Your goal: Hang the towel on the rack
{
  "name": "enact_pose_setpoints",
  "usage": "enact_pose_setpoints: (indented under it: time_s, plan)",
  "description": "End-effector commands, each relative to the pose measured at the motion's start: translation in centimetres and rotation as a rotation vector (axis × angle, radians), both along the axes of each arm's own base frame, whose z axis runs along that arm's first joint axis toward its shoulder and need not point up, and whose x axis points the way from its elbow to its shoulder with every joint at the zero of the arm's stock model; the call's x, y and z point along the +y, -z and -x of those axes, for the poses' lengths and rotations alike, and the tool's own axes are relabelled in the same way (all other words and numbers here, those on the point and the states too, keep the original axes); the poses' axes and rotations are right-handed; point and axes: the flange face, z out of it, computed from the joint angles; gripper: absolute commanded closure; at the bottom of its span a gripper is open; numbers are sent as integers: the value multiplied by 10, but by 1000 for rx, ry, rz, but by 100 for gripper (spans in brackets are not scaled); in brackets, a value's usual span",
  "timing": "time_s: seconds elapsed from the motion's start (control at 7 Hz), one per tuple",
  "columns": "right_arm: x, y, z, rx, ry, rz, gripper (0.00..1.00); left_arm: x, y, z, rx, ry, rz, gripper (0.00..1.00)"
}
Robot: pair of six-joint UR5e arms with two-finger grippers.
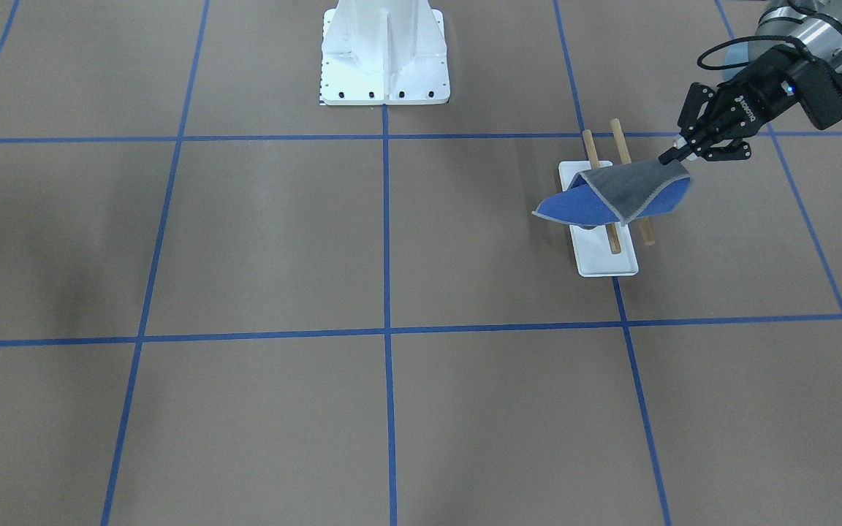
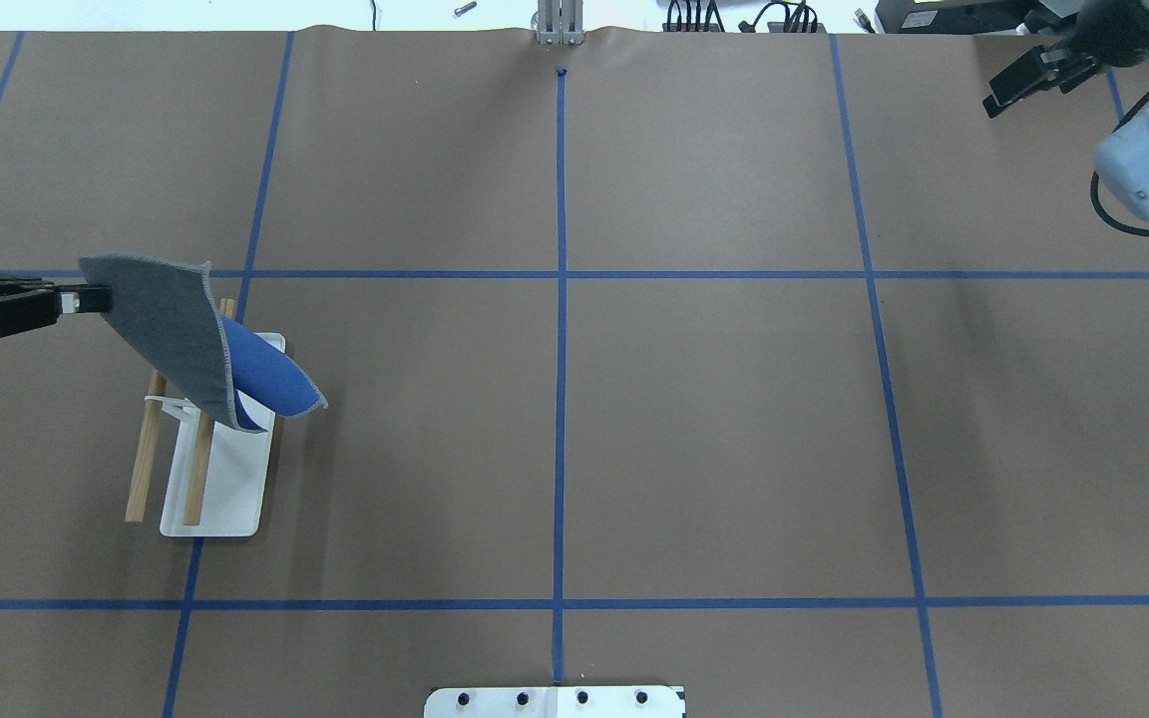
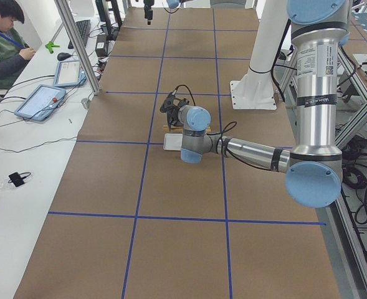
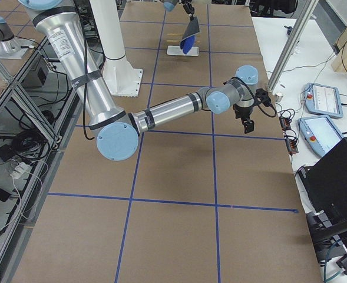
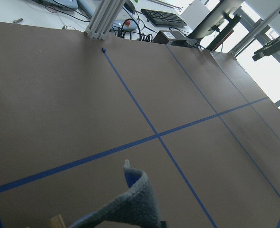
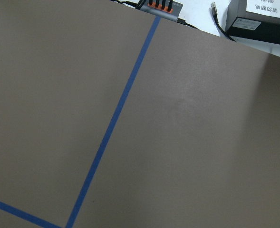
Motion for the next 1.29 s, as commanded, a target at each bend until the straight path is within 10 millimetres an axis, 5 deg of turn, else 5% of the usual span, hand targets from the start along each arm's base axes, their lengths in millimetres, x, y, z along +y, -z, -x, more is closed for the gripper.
enact_pose_setpoints:
  time_s: [0.0, 0.43, 0.71, 0.86, 1.14]
  plan:
    - [-3, -22, -12, 25, 18, -3, 0, 1, -44, 11, -7, 19, -3, 100]
    - [-9, -67, -39, 81, 71, -23, 0, -5, -95, 7, -36, 24, -26, 100]
    - [-6, -75, -43, 83, 70, -16, 0, -7, -113, 6, -80, 28, -48, 94]
    - [-3, -80, -44, 84, 70, -10, 0, -7, -115, 5, -82, 32, -44, 1]
    - [-1, -83, -47, 78, 68, -2, 0, -8, -115, 4, -83, 31, -40, 2]
